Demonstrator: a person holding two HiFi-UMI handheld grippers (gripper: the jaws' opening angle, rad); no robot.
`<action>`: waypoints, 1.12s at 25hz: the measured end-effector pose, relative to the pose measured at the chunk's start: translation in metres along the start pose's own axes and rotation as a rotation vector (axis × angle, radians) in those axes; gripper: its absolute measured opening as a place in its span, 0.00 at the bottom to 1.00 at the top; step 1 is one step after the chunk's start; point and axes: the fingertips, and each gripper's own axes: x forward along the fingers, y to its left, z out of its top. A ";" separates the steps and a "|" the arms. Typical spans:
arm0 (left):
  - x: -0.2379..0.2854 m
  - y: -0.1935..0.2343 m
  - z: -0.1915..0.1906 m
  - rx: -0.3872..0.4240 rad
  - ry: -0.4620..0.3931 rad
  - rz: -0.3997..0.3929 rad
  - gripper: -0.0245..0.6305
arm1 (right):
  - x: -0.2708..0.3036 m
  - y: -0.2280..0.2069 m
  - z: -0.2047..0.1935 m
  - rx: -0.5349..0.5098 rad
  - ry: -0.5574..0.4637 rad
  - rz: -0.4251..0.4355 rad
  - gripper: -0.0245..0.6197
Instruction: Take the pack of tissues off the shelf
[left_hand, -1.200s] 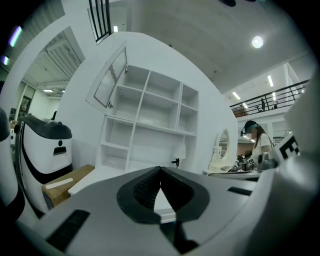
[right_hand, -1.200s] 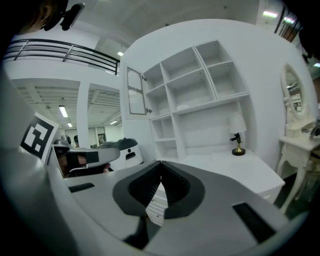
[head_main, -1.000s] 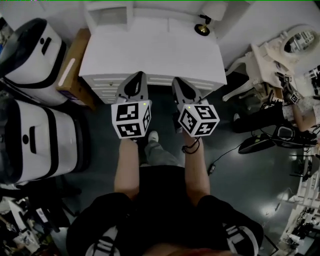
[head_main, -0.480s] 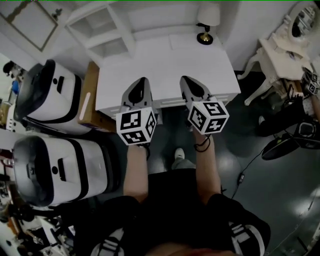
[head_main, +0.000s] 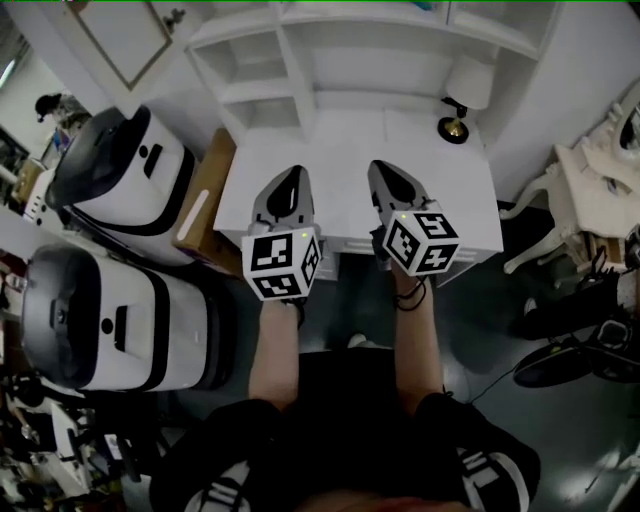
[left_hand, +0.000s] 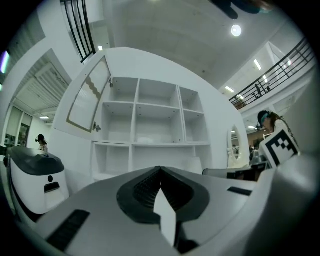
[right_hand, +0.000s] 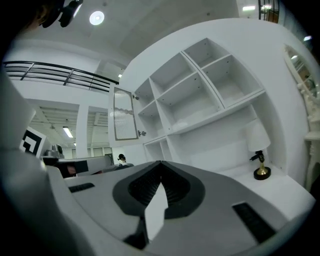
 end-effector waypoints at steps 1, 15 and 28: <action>-0.001 0.007 0.000 -0.004 -0.003 0.018 0.06 | 0.006 0.004 0.000 -0.005 0.004 0.018 0.07; -0.006 0.047 -0.009 -0.049 0.019 0.117 0.06 | 0.045 0.032 -0.019 -0.013 0.062 0.129 0.07; 0.053 0.024 -0.020 -0.081 0.032 0.007 0.06 | 0.053 -0.030 -0.015 -0.024 0.079 0.001 0.07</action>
